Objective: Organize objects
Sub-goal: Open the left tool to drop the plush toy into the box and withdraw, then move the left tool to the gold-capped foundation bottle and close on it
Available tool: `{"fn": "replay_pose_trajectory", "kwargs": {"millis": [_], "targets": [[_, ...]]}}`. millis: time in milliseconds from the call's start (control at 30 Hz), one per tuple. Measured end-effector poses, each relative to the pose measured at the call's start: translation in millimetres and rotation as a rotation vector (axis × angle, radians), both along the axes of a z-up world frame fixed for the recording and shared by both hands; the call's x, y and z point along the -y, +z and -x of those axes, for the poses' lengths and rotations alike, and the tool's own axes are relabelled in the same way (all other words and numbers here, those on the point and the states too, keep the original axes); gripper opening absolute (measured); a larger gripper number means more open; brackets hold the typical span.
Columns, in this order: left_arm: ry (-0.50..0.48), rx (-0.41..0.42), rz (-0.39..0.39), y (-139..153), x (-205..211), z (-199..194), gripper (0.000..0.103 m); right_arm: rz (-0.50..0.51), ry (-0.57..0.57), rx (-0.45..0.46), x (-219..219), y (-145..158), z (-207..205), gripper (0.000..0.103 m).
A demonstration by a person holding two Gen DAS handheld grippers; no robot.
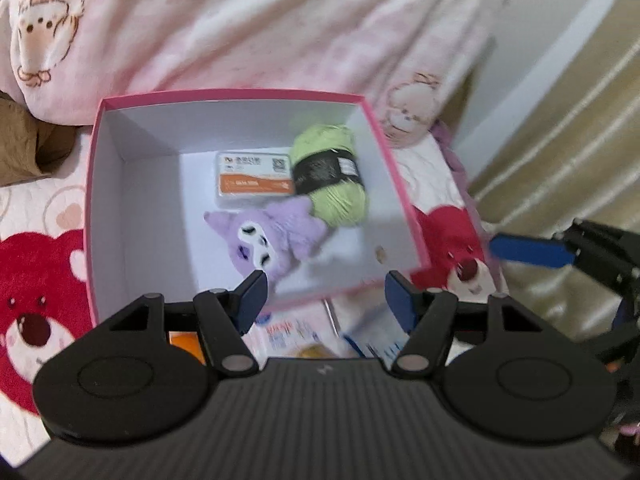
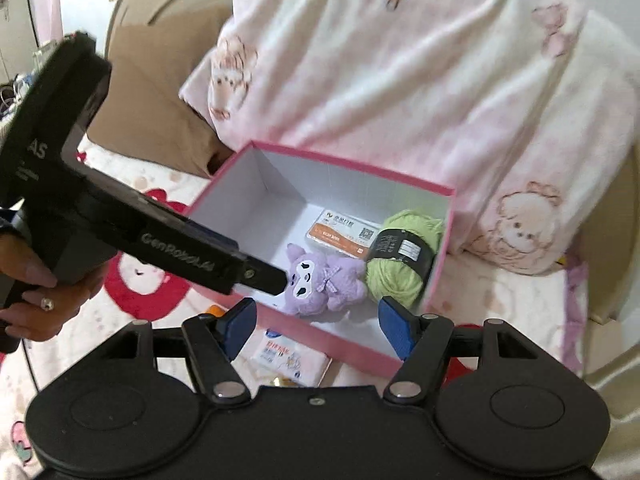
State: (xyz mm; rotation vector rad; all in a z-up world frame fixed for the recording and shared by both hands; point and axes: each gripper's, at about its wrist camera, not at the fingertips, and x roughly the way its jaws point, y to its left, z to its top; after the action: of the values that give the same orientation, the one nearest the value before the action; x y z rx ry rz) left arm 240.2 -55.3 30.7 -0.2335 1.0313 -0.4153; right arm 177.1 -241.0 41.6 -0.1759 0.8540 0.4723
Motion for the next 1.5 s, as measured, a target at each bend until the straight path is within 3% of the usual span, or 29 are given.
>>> {"fn": "replay_pose_trajectory", "kwargs": {"millis": [200,433,833,967,1233,1333,1500], "targets": [[-0.062,0.010,-0.046,20.9,3.2,39.5,0.064,-0.045,-0.023,0.012,24.5,26.0,42.9,0.072],[-0.149,-0.029,-0.055,26.9,9.9,74.4,0.065,-0.062,0.006,-0.001,37.8,27.9,80.9,0.072],[-0.112,-0.043,-0.037,-31.1,13.6,99.4,0.066,-0.061,0.141,0.055,25.2,-49.7,115.4,0.072],[-0.096,-0.018,-0.055,-49.4,15.8,99.7,0.066,-0.055,0.165,0.052,15.0,-83.7,111.1,0.072],[-0.075,0.019,-0.020,-83.7,32.5,97.7,0.066,0.030,0.245,0.026,-9.2,-131.6,95.3,0.071],[-0.054,0.029,-0.039,-102.2,41.3,97.1,0.066,0.060,0.273,0.004,-14.8,-143.6,92.1,0.066],[-0.022,0.013,-0.011,-127.6,47.6,97.6,0.064,0.077,0.219,0.006,-13.9,-161.0,82.2,0.062]]}}
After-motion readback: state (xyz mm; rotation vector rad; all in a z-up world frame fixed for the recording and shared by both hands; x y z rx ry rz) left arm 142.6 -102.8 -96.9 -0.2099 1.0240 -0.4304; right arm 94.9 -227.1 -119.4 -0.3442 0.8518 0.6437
